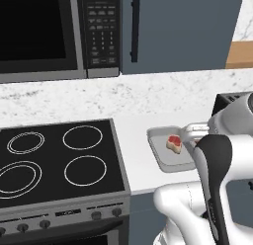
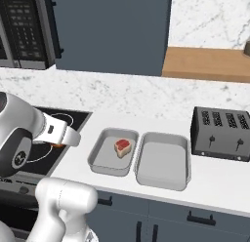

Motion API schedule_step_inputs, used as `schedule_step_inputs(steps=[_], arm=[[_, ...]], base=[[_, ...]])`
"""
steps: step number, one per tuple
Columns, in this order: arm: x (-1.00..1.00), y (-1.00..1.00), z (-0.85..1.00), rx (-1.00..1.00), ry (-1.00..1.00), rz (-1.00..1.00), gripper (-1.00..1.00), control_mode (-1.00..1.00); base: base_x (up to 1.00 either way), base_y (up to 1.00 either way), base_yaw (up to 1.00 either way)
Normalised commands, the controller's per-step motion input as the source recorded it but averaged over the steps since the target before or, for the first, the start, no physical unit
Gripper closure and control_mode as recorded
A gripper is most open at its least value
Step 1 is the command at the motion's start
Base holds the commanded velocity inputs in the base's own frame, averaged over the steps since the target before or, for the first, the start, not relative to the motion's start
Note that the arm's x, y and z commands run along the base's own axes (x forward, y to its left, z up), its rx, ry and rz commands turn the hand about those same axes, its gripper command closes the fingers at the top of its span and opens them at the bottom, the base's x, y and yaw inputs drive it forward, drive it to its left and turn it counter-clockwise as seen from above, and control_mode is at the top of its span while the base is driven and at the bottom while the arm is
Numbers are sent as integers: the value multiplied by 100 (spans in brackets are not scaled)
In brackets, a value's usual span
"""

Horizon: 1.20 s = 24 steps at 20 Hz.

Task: Place one squash and one steak in each tupperware on the nearby counter, to pack two identical lunches.

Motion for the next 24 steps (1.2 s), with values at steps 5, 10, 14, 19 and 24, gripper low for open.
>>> schedule_step_inputs(steps=[5, 10, 14, 19, 24], arm=[[0, 0, 0, 0, 0, 0, 100, 100], [15, 0, -6, 0, 0, 0, 100, -100], [49, 0, -28, 0, 3, 0, 100, -100], [47, 0, -37, 1, 6, 0, 100, -100], [45, -23, -57, 7, 16, 2, 100, -100]], base=[[35, -3, 0], [20, 0, 0], [0, 0, 0], [0, 0, 0], [0, 0, 0]])
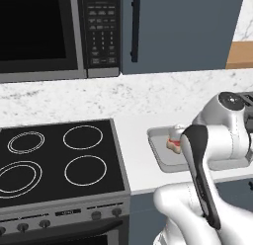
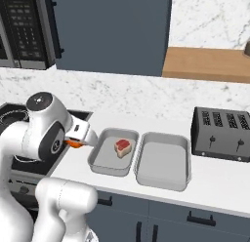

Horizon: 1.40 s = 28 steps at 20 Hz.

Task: Place one squash and one steak in each tupperware on the nearby counter, to pack two identical lunches.

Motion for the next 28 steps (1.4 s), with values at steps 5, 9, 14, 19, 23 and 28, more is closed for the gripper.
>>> schedule_step_inputs(steps=[5, 9, 14, 19, 23, 28], arm=[[95, -20, -77, 3, 23, -1, 100, -100], [86, -9, -63, 0, 3, -8, 100, -100], [90, -3, -82, 0, 6, -8, 100, -100], [71, -8, -63, 0, 6, -11, 100, -100], [46, -12, -26, 0, 0, -10, 100, -100], [24, -24, -15, 7, 1, -1, 100, -100]], base=[[0, 0, 0], [0, 0, 0], [0, 0, 0], [0, 0, 0], [0, 0, 0], [0, 0, 0]])
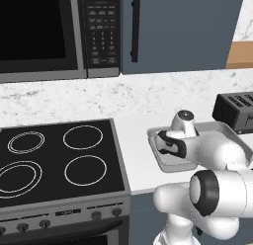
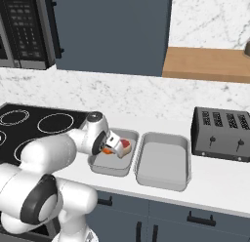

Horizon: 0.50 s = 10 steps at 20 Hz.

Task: Place one squash and one steak in each tupperware on the nearby counter, to pack two identical lunches.

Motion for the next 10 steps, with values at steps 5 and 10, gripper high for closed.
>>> schedule_step_inputs(steps=[5, 10], arm=[[9, -6, -39, 7, 6, -1, 100, -100], [-5, 0, -28, 2, 0, -1, 100, -100]], base=[[0, 0, 0], [0, 0, 0]])
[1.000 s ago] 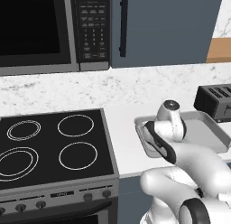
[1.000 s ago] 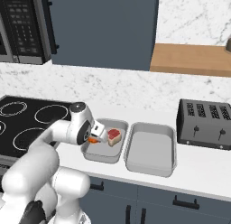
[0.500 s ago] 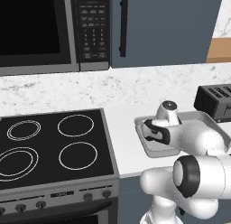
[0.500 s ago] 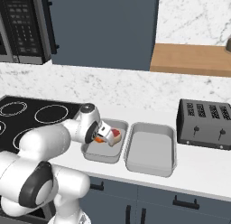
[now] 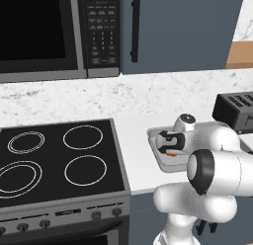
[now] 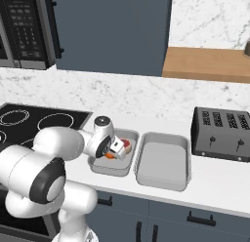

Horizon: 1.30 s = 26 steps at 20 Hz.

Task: Place one squash and one steak in each tupperware on the nearby counter, to pack two identical lunches.

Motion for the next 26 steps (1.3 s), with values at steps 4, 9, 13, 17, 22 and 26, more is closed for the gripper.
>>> schedule_step_inputs(steps=[4, 9, 13, 17, 22, 26], arm=[[0, 0, -12, 0, 2, -2, -100, -100], [0, 22, 0, -6, 8, -1, -100, -100], [0, 1, 0, -2, 0, 0, -100, -100], [-1, 0, 10, 0, -4, 0, -100, -100], [-48, 1, 31, 0, -11, 0, -100, -100], [-92, 3, 45, 0, -16, 0, -100, -100]], base=[[0, 0, 0], [0, 0, 0], [0, 0, 0], [0, 0, 0], [0, 0, 0], [0, 0, 0]])
